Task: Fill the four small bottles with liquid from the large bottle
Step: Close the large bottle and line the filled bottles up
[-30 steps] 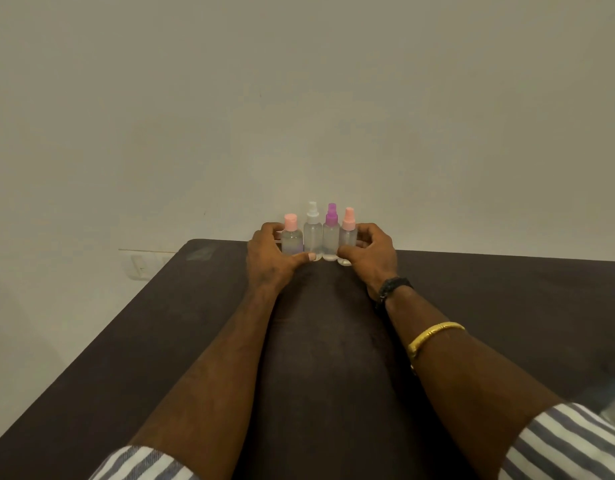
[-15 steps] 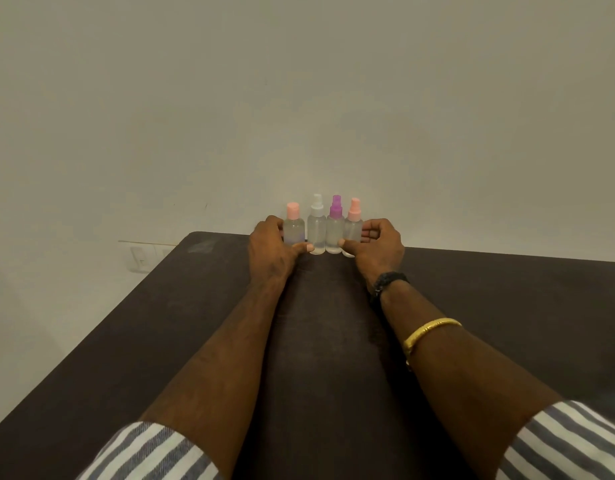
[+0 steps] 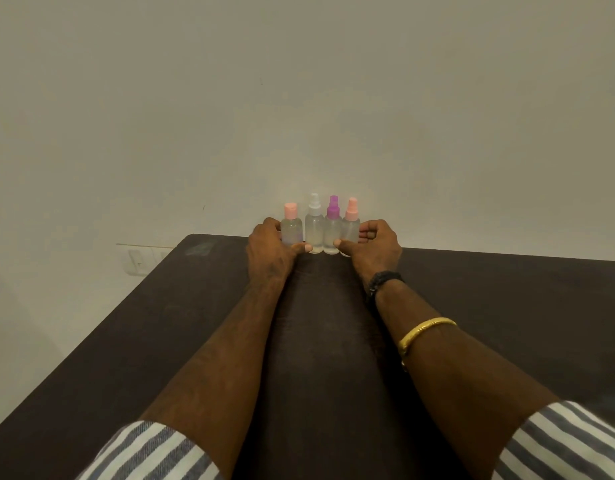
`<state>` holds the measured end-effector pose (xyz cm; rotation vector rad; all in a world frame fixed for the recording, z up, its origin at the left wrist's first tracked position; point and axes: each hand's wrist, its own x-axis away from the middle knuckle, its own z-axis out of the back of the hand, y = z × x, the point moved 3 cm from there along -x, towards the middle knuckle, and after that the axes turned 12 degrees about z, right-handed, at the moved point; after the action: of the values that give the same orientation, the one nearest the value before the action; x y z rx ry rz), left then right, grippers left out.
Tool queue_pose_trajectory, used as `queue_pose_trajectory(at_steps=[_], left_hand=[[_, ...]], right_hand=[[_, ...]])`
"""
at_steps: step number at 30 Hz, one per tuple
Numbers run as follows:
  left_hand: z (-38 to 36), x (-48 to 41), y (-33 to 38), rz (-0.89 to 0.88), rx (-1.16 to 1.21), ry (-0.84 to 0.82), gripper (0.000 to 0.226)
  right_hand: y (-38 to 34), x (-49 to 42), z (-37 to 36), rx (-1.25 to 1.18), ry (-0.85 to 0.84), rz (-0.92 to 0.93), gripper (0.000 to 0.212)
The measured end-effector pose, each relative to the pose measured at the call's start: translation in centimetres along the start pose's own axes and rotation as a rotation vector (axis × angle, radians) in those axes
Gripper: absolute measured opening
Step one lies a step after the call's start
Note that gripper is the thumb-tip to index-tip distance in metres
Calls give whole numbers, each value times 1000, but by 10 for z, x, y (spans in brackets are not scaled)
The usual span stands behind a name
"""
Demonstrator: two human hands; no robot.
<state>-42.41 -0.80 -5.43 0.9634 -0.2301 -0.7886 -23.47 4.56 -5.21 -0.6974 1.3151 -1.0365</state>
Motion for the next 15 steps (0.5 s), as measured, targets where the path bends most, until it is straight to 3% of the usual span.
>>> queue_pose_trajectory(at_steps=[5, 10, 15], left_hand=[[4, 6, -4, 59, 10, -27, 94], [15, 19, -5, 157, 124, -60, 115], [19, 45, -2, 178, 207, -85, 118]], right_hand=[[2, 1, 4, -70, -83, -74, 77], [-6, 8, 9, -87, -151, -121, 86], [-11, 23, 18, -111, -155, -167, 94]])
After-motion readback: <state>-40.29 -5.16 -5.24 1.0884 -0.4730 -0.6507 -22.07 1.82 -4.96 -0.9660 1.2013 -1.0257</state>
